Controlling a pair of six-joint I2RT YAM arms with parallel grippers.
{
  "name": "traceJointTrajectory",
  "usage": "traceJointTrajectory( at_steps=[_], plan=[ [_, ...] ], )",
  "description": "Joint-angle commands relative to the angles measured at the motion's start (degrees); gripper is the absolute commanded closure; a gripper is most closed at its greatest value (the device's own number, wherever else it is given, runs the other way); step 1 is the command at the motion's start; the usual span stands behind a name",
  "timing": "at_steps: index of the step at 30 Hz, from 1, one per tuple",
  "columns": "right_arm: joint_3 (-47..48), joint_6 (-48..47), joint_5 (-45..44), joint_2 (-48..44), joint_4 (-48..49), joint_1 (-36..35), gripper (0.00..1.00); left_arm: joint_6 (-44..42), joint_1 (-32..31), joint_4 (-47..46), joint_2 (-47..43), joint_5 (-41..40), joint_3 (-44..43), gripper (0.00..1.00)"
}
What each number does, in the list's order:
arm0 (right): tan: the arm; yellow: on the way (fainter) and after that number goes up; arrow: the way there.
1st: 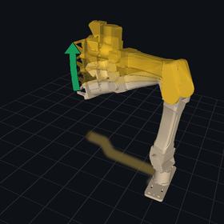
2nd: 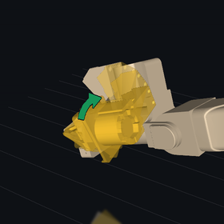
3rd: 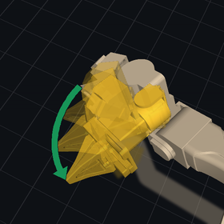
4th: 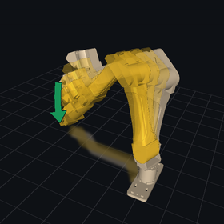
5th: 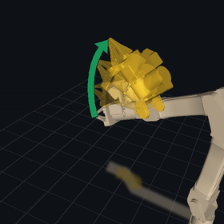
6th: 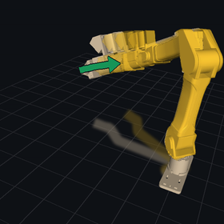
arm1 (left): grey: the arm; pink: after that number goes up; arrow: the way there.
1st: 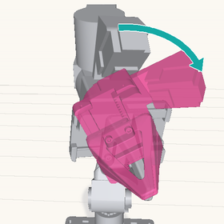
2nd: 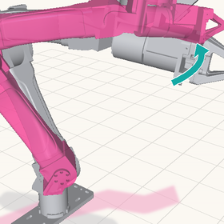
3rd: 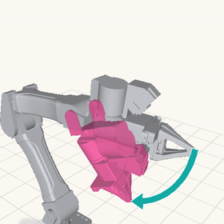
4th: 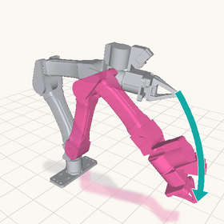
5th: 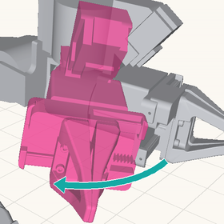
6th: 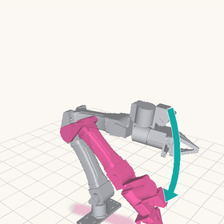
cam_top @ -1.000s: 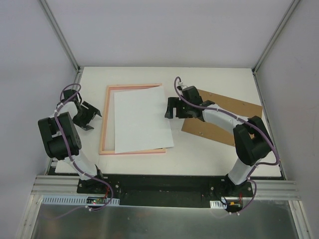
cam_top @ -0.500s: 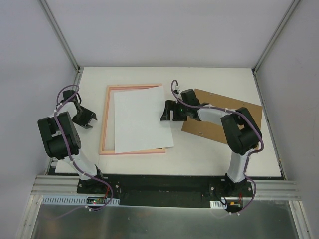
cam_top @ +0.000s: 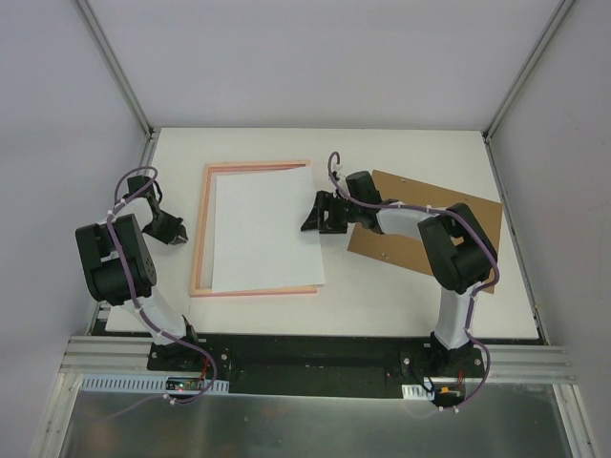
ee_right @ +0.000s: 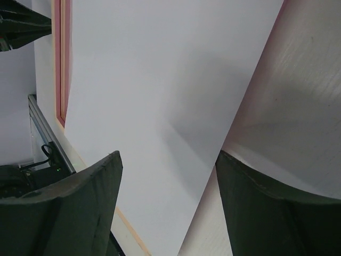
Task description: Put the photo into the frame
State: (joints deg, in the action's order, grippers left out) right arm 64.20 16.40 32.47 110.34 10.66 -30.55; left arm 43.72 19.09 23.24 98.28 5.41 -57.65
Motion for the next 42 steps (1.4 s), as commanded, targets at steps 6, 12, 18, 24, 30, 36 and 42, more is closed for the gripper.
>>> traceJointTrajectory(
  at_steps=[6,12,18,24,30,36,42],
  plan=[
    [-2.9,6.7,6.9,0.0,9.3,1.5,0.51,1.1,-1.4,-0.4,0.2,-1.3,2.9,0.96],
    [-3.6,9.8,8.7,0.5,13.2,1.5,0.69,1.4,-2.2,-1.2,-0.5,-1.0,4.2,0.96],
    [-3.7,12.6,9.5,2.0,16.5,1.5,0.74,1.5,-3.0,-2.0,-1.2,-0.8,5.5,0.97],
    [-3.1,14.3,8.9,3.6,17.8,1.2,0.76,1.5,-3.6,-2.6,-1.5,-0.3,6.3,0.97],
    [-1.9,14.6,7.3,4.4,17.8,0.3,0.78,1.5,-4.0,-2.6,-1.9,0.0,6.3,0.97],
    [-0.7,15.3,6.6,5.3,18.1,-0.6,0.79,1.4,-4.0,-2.7,-2.0,0.2,6.2,0.97],
    [0.2,16.1,5.8,5.9,18.3,-0.7,0.8,1.4,-4.2,-2.8,-1.8,0.3,6.3,0.97]
  ],
)
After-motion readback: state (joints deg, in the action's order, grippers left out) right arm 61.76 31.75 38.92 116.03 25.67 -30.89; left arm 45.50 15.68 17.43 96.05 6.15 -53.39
